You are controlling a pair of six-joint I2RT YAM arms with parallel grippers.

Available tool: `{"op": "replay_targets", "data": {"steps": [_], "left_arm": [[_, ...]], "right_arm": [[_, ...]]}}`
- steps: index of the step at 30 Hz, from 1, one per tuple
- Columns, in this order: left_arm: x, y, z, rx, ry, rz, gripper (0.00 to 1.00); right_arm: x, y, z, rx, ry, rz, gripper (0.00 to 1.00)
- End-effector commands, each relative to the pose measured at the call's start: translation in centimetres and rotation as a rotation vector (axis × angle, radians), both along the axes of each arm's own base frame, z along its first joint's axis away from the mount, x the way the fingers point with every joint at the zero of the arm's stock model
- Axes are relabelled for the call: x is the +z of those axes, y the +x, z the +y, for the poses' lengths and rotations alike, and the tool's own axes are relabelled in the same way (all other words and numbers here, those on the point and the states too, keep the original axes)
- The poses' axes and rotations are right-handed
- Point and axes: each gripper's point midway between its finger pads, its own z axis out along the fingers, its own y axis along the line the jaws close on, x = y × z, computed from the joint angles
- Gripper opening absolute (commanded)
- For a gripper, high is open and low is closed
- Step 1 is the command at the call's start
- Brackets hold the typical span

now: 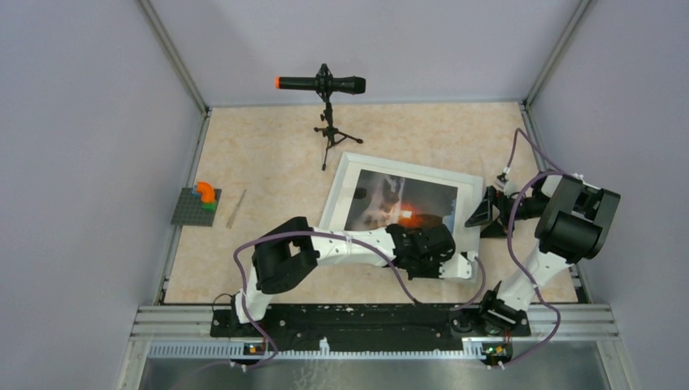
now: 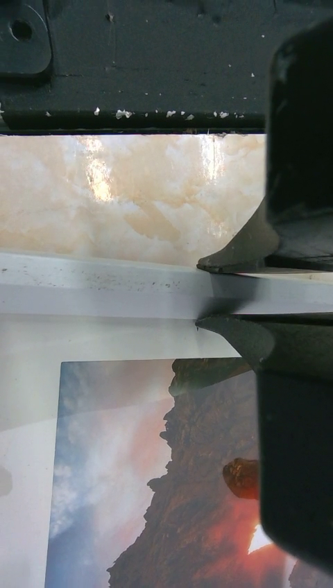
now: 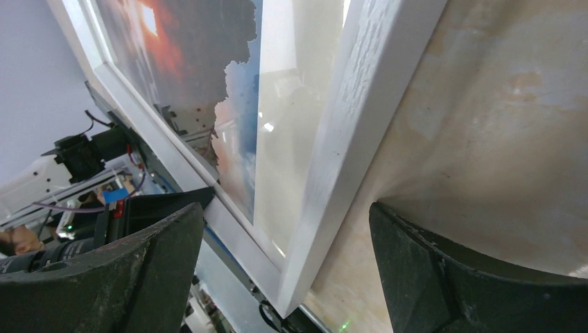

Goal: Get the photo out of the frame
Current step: Adjust the photo frame at the center of the board, then turn over the photo frame at the center of the board.

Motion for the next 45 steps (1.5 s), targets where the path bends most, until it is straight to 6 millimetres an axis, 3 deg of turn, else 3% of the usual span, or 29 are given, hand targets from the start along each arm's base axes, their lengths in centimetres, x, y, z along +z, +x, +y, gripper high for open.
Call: {"op": "replay_targets", "data": {"steps": [1,7,12,24,29,33,40,42,45], "left_arm": [[7.0,1.1,-2.0,0.076,-0.204,0.028,0.0],[8.5,1.8,-2.1,0.102,-0.247,0.052,0.0],[10.3,2.0,-2.7,0.08,-0.308,0.05,0.0],[8.6,1.6,-3.9,0.039,-0.328,0.074,0.0],[8.2,1.5,-4.0,0.029,-0.329,0.076,0.0],[7.6,1.5,-3.8,0.024,-0.319,0.069,0.0],[7.2,1.7,-3.1,0.03,-0.301,0.056,0.0],[7.7,1.6,-2.9,0.036,-0.299,0.059,0.08],[9.0,1.4,-2.3,0.045,-0.294,0.073,0.32]], "right_arm": [[0.0,0.4,0.3,0.003,0.049,-0.018,0.88],[-0.5,0.7,0.8,-0.016,0.121,0.023,0.86],[0.6,1.5,2.1,-0.028,0.236,0.02,0.84],[1.4,2.3,5.1,0.0,0.377,0.03,0.76],[1.8,2.5,5.6,-0.023,0.428,0.027,0.65],[3.1,2.7,6.0,-0.045,0.501,0.02,0.51],[3.9,2.8,5.9,-0.043,0.461,-0.015,0.28],[4.3,2.9,5.8,-0.041,0.437,-0.032,0.23],[5.0,3.2,5.4,-0.043,0.392,-0.07,0.18]]}}
